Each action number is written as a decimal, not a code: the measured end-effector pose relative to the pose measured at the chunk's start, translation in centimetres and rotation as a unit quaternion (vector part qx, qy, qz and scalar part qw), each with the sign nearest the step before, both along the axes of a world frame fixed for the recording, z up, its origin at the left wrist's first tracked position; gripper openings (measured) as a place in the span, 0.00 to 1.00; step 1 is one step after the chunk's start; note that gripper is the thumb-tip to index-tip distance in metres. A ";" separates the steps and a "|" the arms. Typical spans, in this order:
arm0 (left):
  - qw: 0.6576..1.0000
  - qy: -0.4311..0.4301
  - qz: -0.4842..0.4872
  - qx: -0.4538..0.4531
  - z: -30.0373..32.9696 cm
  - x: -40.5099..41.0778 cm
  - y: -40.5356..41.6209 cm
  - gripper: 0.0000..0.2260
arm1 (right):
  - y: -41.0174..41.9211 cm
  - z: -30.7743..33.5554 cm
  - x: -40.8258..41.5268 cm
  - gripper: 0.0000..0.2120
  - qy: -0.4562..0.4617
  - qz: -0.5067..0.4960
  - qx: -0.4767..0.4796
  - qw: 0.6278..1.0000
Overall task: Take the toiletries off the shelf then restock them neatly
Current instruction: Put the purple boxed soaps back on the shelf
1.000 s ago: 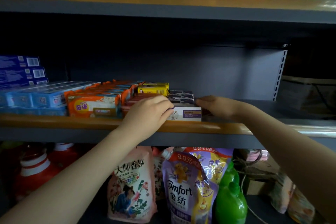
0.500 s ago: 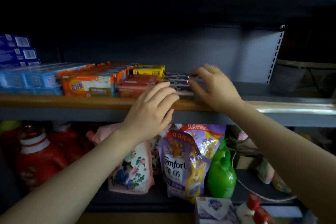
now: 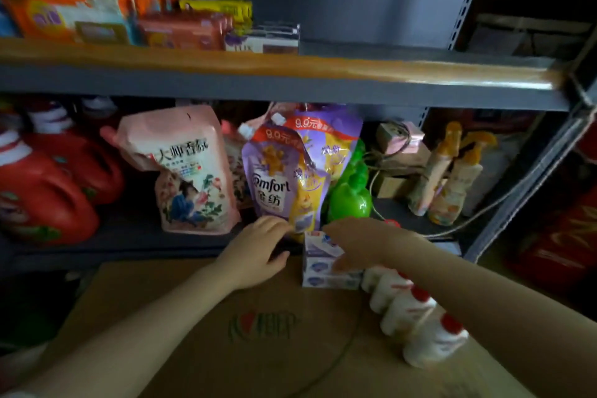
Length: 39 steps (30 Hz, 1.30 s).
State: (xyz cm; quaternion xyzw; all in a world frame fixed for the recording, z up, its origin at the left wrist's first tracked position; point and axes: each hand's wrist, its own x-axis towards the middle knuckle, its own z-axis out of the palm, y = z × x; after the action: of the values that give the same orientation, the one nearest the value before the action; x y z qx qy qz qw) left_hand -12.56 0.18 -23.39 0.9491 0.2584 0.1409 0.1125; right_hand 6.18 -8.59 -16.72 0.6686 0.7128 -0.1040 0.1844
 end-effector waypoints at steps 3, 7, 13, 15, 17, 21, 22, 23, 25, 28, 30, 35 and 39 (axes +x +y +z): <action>0.992 0.009 0.021 -0.125 -0.9 0.6 -1.3 0.25 | 0.9 -1.7 0.0 0.34 -0.039 0.013 -0.002 0.999; 0.976 -0.023 0.022 -0.214 -2.1 1.5 -2.1 0.31 | 1.2 -2.6 0.7 0.30 0.001 0.006 0.050 0.999; 0.957 -0.084 0.030 -0.277 -3.3 3.0 -2.1 0.35 | -1.2 1.4 2.5 0.32 0.232 -0.033 0.199 0.951; 0.961 -0.064 0.051 -0.264 -3.9 3.7 -2.2 0.38 | -2.4 2.9 2.9 0.31 0.312 -0.050 0.230 0.920; 0.964 -0.064 0.051 -0.251 -4.3 4.4 -2.2 0.38 | -3.6 3.8 3.4 0.34 0.398 -0.083 0.234 0.883; 0.968 -0.055 0.033 -0.243 -4.2 4.9 -2.2 0.37 | -5.1 5.3 4.2 0.34 0.562 -0.101 0.243 0.784; 0.971 -0.045 0.036 -0.233 -3.8 4.7 -2.2 0.38 | -5.4 5.9 4.3 0.33 0.579 -0.092 0.250 0.771; 0.975 -0.041 0.035 -0.214 -3.0 4.6 -2.3 0.40 | -5.7 6.7 4.3 0.31 0.590 -0.081 0.260 0.760; 0.982 -0.055 0.022 -0.177 -0.3 4.1 -2.6 0.44 | -5.9 8.6 4.3 0.30 0.601 -0.057 0.289 0.743; 0.984 -0.142 -0.012 -0.103 5.4 3.1 -3.0 0.34 | -5.6 12.1 4.4 0.28 0.580 -0.022 0.345 0.738; 0.967 -0.245 -0.041 -0.051 9.5 1.9 -3.0 0.27 | -5.1 14.6 4.5 0.28 0.556 0.012 0.384 0.738; 0.928 -0.353 -0.067 0.101 18.0 -1.2 -2.8 0.26 | -2.0 19.8 4.9 0.22 0.526 0.047 0.436 0.728; 0.905 -0.401 -0.035 0.135 22.1 -1.7 -1.3 0.25 | 3.0 23.0 6.0 0.25 0.387 0.028 0.463 0.797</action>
State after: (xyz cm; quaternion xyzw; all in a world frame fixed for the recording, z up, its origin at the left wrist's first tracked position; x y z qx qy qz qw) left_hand -14.24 -1.08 -1.34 0.8270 0.1364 0.5392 0.0821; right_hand 12.18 -5.56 6.31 0.5584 0.7062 -0.0067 -0.4353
